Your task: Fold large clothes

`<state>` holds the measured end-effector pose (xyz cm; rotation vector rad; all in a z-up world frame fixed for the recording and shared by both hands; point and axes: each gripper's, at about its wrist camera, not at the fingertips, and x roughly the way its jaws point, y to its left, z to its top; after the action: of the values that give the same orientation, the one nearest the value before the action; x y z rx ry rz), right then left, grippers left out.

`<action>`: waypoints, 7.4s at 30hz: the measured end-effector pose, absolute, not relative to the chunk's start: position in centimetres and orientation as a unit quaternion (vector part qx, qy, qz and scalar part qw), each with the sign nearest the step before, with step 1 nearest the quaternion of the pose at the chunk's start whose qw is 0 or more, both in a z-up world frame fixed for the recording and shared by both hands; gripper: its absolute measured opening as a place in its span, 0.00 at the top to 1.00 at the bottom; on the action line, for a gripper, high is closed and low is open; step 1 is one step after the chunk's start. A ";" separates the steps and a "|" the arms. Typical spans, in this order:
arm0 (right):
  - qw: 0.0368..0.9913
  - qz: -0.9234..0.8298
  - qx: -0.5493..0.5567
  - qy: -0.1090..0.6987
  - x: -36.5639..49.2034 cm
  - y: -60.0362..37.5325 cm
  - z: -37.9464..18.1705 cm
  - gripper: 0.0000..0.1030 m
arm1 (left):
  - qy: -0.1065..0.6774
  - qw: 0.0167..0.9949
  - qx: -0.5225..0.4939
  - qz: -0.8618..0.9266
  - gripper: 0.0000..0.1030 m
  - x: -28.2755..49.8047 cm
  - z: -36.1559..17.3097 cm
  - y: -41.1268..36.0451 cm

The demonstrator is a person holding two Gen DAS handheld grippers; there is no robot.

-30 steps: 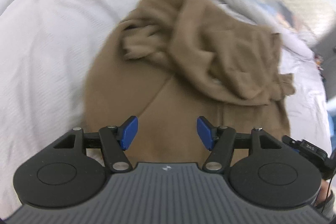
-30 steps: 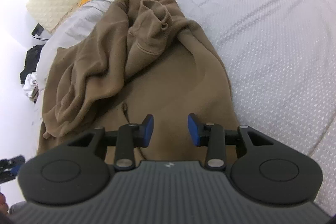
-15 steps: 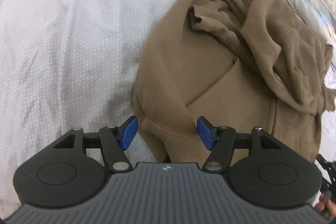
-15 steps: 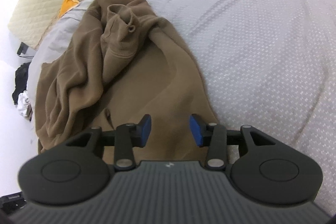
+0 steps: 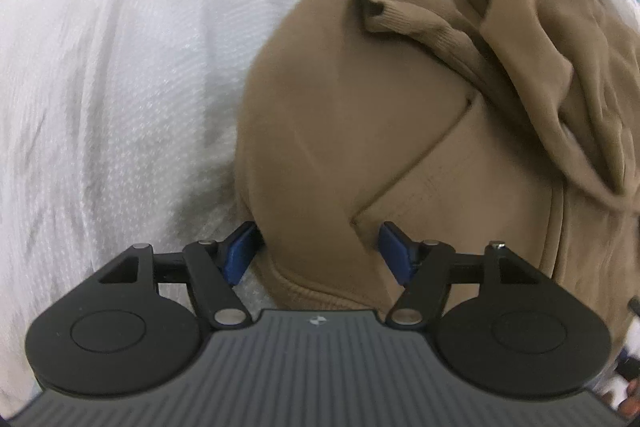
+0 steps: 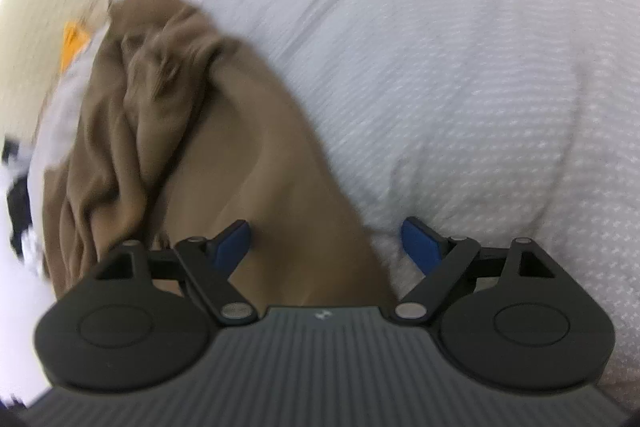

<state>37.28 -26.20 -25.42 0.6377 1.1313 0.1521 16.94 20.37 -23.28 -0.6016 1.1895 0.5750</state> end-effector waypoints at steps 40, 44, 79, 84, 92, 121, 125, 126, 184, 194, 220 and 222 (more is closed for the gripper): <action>0.748 0.184 0.253 0.585 34.7 -19.8 -24.9 0.38 | 0.558 0.737 -0.318 0.211 0.43 14.7 -22.1 22.7; 0.750 0.192 0.240 0.585 34.7 -19.4 -25.0 0.41 | 0.568 0.729 -0.310 0.223 0.34 15.6 -23.3 22.4; 0.790 0.350 0.340 0.371 29.7 -27.7 -10.1 0.78 | 0.354 0.838 -0.407 0.078 0.90 3.3 -7.2 20.0; 0.788 0.349 0.338 0.378 24.6 -30.6 -9.6 0.78 | 0.350 0.812 -0.465 0.044 0.90 -2.1 -8.8 18.8; 0.785 0.312 0.374 0.384 21.4 -33.2 -11.0 0.78 | 0.327 0.826 -0.459 0.021 0.90 -2.6 -8.6 16.7; 0.728 0.133 0.522 0.425 50.1 -21.0 -21.2 0.76 | 0.286 0.807 -0.509 0.087 0.85 35.0 -19.8 25.9; 0.724 0.141 0.508 0.445 52.0 -20.4 -22.9 0.76 | 0.301 0.807 -0.501 0.087 0.84 37.5 -24.0 26.3; 0.722 0.142 0.509 0.447 52.4 -20.2 -23.3 0.76 | 0.308 0.810 -0.491 0.090 0.84 38.0 -24.7 26.2; 0.731 0.261 0.552 0.305 50.0 -25.9 -18.8 0.23 | 0.282 0.941 -0.168 -0.087 0.36 34.8 -20.2 10.3; 0.828 0.247 0.382 0.327 50.6 -22.0 -17.1 0.22 | 0.290 0.915 -0.230 -0.158 0.35 34.6 -18.4 13.7; 0.920 0.175 0.149 0.317 56.0 -16.6 -18.2 0.23 | 0.322 0.937 -0.105 0.089 0.35 44.9 -18.9 19.8; 0.920 0.182 0.143 0.317 56.5 -15.9 -18.5 0.23 | 0.327 0.936 -0.097 0.089 0.48 45.2 -19.6 19.4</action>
<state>56.51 -15.91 -18.48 0.2947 0.6517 0.3733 45.23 19.38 -19.65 -0.1980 0.6692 0.1828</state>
